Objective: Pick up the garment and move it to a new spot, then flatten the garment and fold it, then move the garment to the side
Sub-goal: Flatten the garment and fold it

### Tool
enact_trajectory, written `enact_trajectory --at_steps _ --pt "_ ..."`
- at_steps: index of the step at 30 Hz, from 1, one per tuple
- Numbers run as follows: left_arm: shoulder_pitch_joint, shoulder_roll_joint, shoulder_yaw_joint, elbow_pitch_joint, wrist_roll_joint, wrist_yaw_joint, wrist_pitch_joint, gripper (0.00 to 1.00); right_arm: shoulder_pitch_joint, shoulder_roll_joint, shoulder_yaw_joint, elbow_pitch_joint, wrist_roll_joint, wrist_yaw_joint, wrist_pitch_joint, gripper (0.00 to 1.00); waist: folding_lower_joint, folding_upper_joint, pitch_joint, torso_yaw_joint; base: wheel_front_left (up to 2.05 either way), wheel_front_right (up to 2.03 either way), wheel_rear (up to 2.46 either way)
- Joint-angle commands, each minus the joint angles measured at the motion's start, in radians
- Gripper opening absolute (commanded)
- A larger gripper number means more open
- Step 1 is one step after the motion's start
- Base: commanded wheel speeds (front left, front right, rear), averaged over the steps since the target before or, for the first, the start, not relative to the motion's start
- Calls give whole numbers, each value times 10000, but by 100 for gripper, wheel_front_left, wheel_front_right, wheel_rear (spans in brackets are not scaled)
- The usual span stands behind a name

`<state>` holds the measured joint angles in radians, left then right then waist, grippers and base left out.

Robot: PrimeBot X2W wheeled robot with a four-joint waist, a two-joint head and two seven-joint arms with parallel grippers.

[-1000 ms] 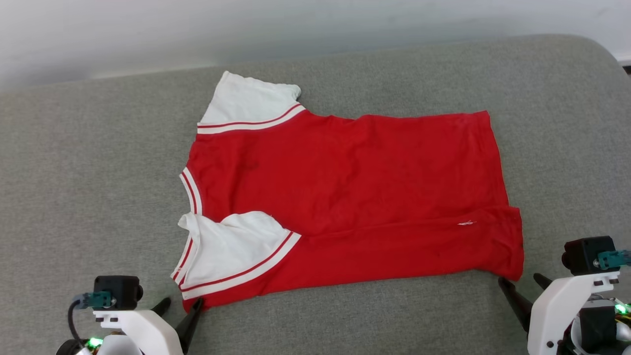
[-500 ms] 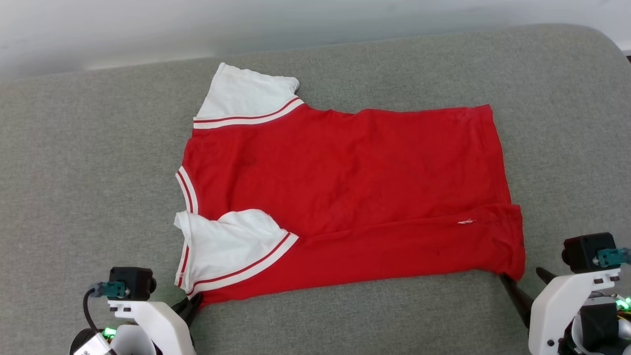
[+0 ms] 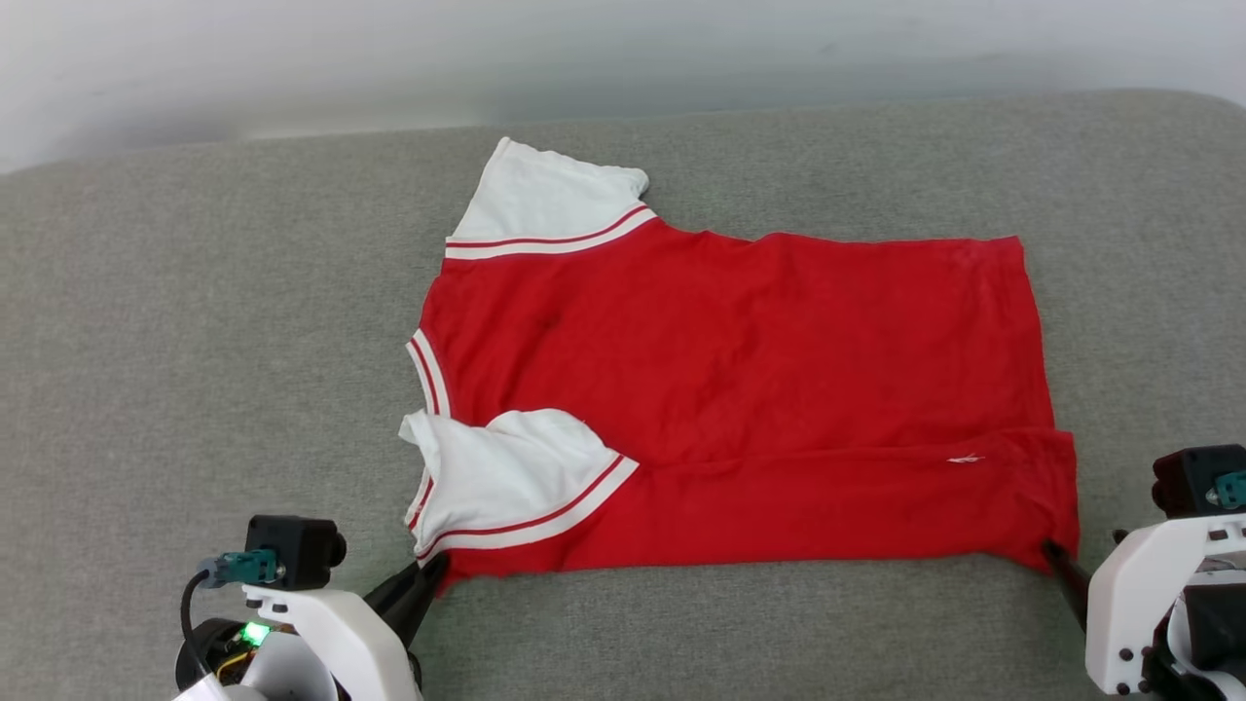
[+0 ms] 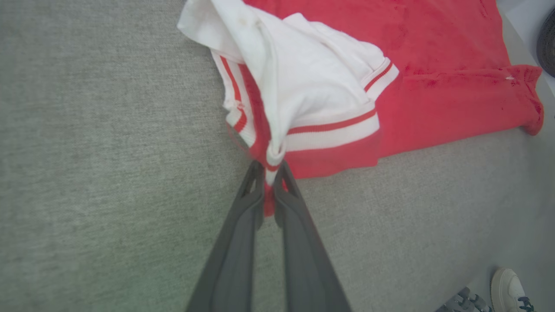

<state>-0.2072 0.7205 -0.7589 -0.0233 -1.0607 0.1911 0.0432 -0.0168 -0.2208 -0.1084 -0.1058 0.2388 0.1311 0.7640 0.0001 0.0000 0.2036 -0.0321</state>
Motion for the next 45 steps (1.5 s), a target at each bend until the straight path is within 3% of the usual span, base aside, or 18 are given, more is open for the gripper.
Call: enact_trajectory --at_steps 1,11,17,18,19,20,28,40,45 --pt "-25 66 44 -93 23 30 -33 0 -150 -1 -60 67 -116 -6 45 100 -1 0 57 88 0 0 0" --pt "-240 413 59 -1194 385 460 144 0 -623 219 -214 1192 -660 -6 311 100 -1 0 618 557 0 0 0" --pt "-256 486 -75 -1355 518 492 323 0 -578 337 114 2098 -542 -4 287 100 -1 0 945 718 0 0 0" --pt "-285 511 -102 -1341 543 487 382 0 -571 365 150 2281 -491 -3 304 75 -1 0 969 737 0 0 0" --pt "-311 525 -119 -1326 548 480 394 0 -581 432 96 2454 -419 -3 311 27 -1 0 991 748 0 0 0" --pt "-323 529 -123 -1308 529 471 428 0 -595 447 90 2590 -418 -3 300 0 -1 0 1006 753 0 0 0" --pt "39 717 -158 -1110 257 393 531 0 -675 28 158 2611 -179 -6 64 0 -1 0 608 633 0 0 0" --pt "1689 1311 -355 -1524 -330 579 399 0 733 -1048 129 546 710 -9 1030 0 -1 0 -411 506 0 0 0" --pt "2041 1244 -603 -1668 -426 575 521 0 1567 -1197 -225 84 790 -9 1475 0 -1 0 -504 511 0 0 0"
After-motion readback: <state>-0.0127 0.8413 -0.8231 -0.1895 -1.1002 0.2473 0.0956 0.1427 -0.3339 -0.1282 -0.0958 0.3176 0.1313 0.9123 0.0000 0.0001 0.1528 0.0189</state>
